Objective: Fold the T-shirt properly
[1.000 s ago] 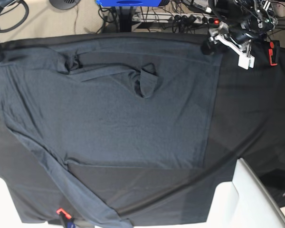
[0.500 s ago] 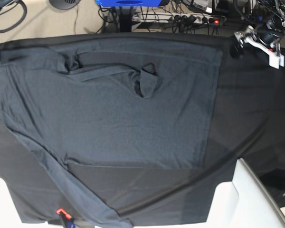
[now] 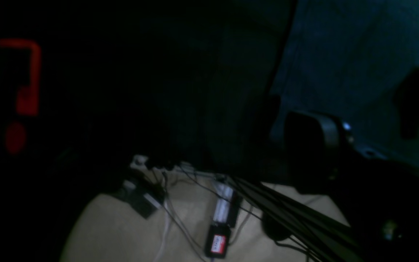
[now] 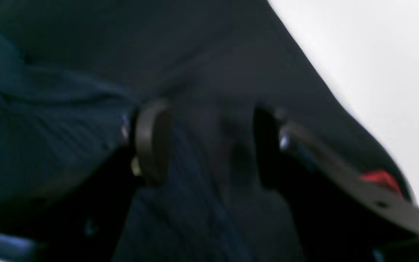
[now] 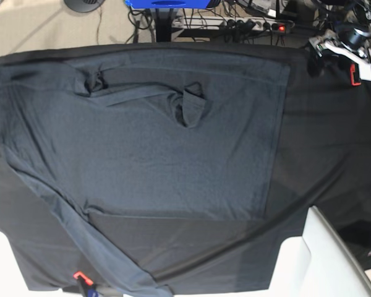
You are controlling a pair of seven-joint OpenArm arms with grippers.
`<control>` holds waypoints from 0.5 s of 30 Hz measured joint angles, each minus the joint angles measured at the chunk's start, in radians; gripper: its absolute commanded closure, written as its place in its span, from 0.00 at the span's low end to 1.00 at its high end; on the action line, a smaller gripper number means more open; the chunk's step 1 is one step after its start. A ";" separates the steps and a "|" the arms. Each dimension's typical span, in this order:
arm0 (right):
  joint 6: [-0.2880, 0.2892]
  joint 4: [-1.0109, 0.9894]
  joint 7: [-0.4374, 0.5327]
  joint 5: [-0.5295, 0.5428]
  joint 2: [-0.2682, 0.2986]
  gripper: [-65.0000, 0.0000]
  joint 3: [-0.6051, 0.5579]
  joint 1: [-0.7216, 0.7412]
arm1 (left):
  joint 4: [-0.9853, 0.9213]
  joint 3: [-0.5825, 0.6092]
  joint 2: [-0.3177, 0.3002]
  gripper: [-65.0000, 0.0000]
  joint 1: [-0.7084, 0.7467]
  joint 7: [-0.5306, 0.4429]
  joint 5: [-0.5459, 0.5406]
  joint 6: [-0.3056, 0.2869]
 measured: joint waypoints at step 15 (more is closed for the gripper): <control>0.091 -0.669 0.429 -0.012 0.085 0.42 -0.617 0.329 | -0.010 0.005 -0.003 0.51 -0.010 0.001 -0.002 0.000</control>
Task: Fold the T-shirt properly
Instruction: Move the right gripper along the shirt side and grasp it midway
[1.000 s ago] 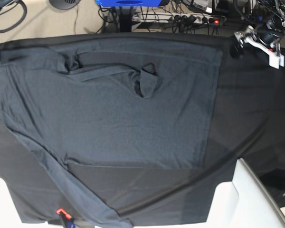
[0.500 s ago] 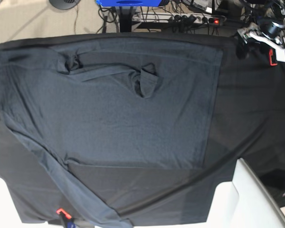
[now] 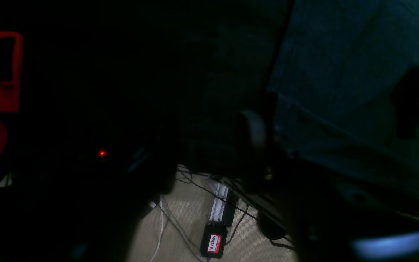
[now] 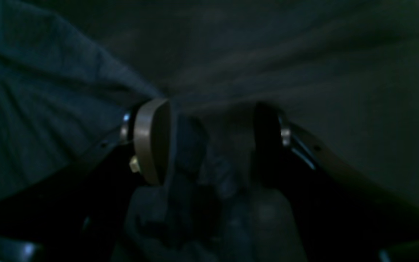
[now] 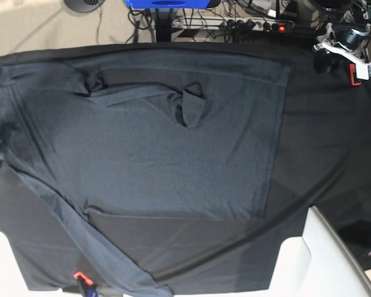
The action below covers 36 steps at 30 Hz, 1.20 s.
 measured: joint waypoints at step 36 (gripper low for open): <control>-0.006 0.226 0.013 0.010 -0.027 1.00 -0.047 -0.131 | 0.000 0.000 0.034 0.47 0.000 0.000 0.000 0.000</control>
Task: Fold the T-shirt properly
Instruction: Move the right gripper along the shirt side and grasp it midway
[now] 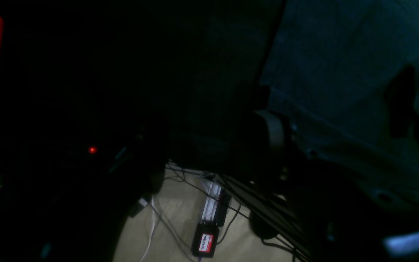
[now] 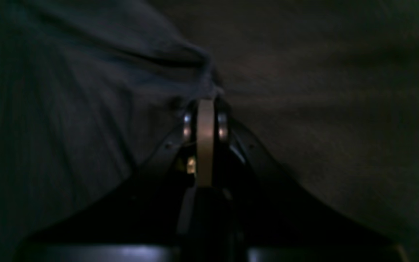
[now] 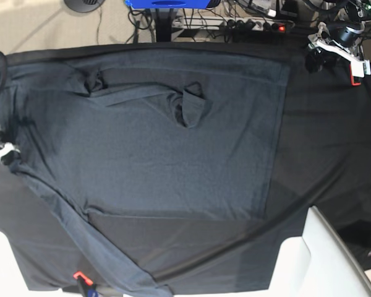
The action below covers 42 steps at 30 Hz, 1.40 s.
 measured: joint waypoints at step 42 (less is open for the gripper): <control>0.006 0.470 -0.566 -0.055 -0.103 0.45 0.433 -0.117 | -0.001 0.000 -0.023 0.47 0.000 -0.003 0.010 0.000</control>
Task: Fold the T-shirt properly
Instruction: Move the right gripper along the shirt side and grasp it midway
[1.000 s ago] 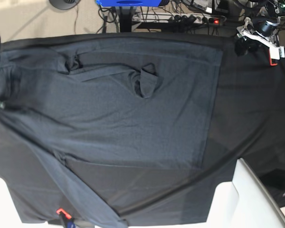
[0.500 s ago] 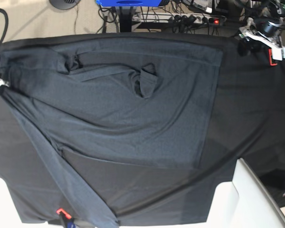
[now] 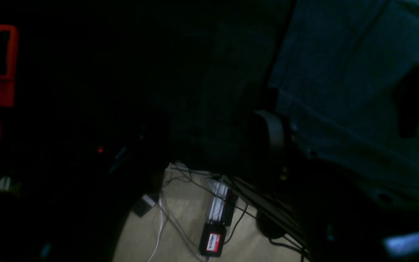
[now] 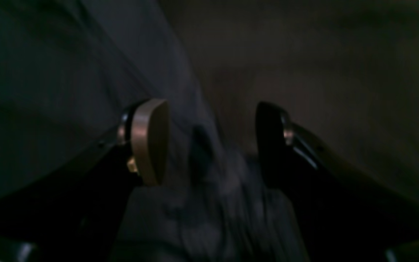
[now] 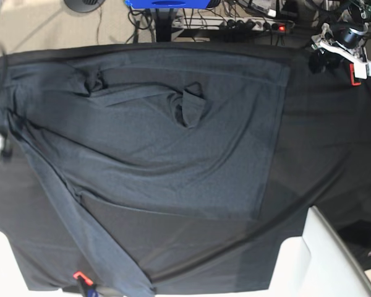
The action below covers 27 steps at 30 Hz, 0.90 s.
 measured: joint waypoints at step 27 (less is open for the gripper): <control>-0.007 -0.686 0.380 -0.207 -0.044 0.44 -0.248 0.352 | -0.023 -0.005 0.000 0.47 0.000 -0.001 -0.003 0.000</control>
